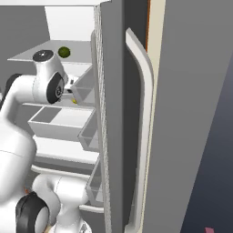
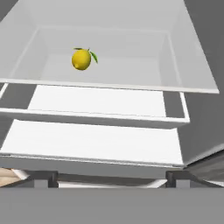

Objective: Grab the lime and lemon from the fridge, place them in the blender, close the lid, and turn on the blender to create a marinade.

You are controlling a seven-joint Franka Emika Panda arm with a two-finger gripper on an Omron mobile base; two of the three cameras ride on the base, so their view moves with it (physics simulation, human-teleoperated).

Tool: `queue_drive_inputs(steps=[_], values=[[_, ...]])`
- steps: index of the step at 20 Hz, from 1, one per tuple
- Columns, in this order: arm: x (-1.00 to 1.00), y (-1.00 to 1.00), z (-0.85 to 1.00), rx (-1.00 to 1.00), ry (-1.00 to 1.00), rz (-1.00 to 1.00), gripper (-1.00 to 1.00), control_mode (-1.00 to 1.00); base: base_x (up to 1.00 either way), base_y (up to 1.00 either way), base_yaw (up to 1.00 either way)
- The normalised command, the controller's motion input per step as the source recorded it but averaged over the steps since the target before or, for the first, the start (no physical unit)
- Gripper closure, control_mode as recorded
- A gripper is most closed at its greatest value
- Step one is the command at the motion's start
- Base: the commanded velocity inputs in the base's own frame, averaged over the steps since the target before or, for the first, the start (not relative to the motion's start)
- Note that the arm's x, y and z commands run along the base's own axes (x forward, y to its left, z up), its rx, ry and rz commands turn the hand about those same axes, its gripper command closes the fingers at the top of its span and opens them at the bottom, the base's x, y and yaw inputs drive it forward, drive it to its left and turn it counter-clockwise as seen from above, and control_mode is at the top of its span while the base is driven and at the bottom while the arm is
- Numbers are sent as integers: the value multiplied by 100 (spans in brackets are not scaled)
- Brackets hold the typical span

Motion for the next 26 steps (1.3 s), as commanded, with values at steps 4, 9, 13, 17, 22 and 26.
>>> queue_drive_inputs(steps=[4, 9, 13, 17, 22, 26], values=[[0, 21, 40, 4, -41, -3, -100, -100, 0, 0, 0], [2, 17, 49, 1, -24, 0, -100, -100, 0, 0, 0], [6, 23, 68, 0, -7, 0, -100, -100, 0, 0, 0], [13, 17, 73, 0, -7, 0, -100, -100, 0, 0, 0], [18, 12, 63, 0, -5, 0, -100, -100, 0, 0, 0], [20, 18, 29, 0, 0, 0, -100, -100, 0, 0, 0]])
